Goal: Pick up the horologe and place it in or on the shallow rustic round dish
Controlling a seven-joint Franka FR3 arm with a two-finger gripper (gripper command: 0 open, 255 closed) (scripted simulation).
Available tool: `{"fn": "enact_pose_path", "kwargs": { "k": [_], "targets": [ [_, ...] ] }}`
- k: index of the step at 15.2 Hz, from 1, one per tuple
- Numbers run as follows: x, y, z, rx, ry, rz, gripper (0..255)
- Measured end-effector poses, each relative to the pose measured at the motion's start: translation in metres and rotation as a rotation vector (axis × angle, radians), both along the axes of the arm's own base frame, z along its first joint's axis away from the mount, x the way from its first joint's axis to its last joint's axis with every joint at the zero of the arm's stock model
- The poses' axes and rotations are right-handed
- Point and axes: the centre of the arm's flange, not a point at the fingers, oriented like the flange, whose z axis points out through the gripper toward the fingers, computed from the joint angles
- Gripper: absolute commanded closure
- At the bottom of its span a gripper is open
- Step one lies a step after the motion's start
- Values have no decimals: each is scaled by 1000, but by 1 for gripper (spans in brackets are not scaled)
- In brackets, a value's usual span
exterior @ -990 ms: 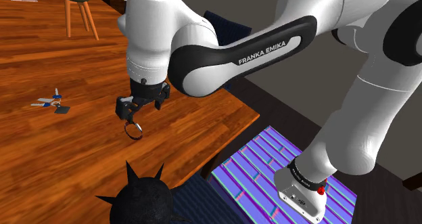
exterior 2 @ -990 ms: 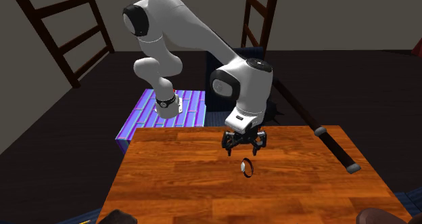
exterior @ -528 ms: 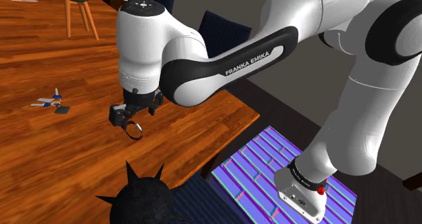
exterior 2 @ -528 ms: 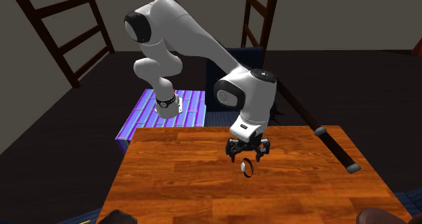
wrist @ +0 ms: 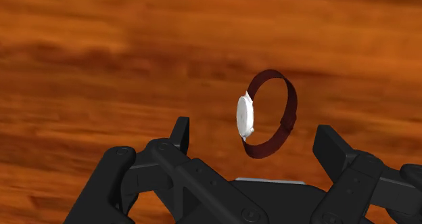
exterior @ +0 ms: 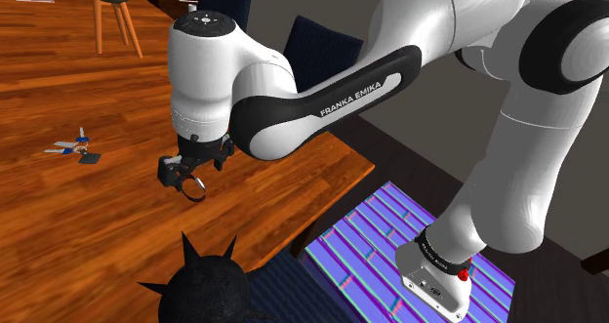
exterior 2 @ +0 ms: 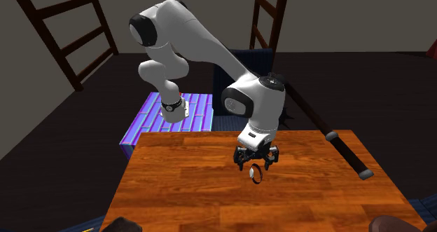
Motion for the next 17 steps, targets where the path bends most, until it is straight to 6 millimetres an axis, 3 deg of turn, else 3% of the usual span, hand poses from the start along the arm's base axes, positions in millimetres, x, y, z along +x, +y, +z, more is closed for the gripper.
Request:
{"fn": "enact_pose_path", "kwargs": {
  "k": [1,11,17],
  "targets": [
    [0,0,0,0,0,0,255],
    [0,0,0,1,0,0,255],
    [0,-1,26,0,0,0,255]
  ]
}}
